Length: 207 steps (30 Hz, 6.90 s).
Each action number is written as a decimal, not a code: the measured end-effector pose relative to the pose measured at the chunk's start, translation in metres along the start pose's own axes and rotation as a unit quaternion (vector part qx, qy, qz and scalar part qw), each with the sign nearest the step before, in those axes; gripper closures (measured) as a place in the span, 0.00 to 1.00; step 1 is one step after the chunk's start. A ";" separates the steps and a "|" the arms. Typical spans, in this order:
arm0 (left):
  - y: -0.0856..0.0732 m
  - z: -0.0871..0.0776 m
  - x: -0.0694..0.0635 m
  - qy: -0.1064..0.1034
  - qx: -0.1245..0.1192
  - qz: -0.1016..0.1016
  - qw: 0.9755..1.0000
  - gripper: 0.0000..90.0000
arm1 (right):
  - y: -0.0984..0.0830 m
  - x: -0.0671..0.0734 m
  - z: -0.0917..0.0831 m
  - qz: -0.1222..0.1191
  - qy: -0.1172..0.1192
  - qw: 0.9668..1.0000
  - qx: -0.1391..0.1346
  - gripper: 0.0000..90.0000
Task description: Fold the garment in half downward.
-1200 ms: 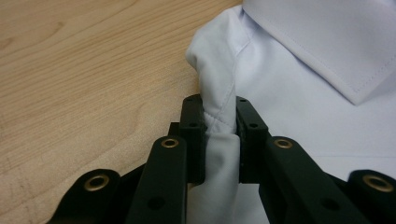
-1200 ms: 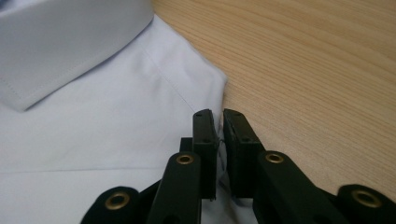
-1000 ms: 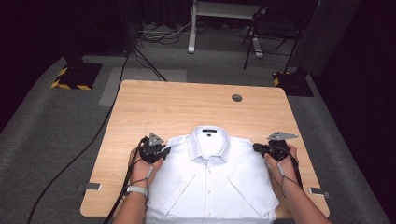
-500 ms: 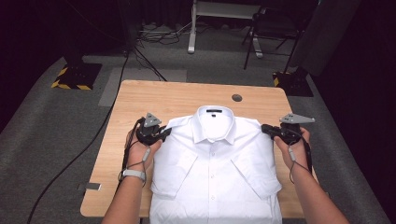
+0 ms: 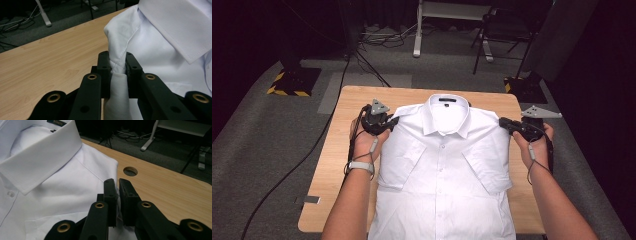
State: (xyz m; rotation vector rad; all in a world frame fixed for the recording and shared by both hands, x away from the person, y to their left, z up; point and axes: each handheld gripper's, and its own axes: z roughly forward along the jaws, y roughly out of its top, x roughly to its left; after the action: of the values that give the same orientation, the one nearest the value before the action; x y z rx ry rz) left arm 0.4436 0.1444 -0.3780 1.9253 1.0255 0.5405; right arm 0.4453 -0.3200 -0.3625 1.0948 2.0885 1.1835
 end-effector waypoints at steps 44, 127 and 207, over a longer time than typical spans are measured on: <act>-0.024 -0.063 -0.028 -0.046 -0.051 0.036 0.997 0.87 | -0.010 0.026 -0.073 -0.052 0.038 0.996 -0.060 0.94; -0.125 0.007 -0.069 -0.056 0.162 0.053 0.984 0.85 | -0.158 0.035 -0.019 0.026 0.058 0.989 0.131 0.93; -0.112 -0.044 -0.080 -0.041 0.085 0.074 0.993 0.90 | -0.142 0.045 -0.055 -0.010 0.090 0.991 0.096 0.94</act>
State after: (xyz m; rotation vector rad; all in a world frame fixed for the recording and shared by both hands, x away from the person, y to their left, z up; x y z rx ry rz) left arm 0.3182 0.1325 -0.4480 2.1693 0.9054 0.4658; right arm 0.3233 -0.3512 -0.4594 1.0830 2.3887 1.1259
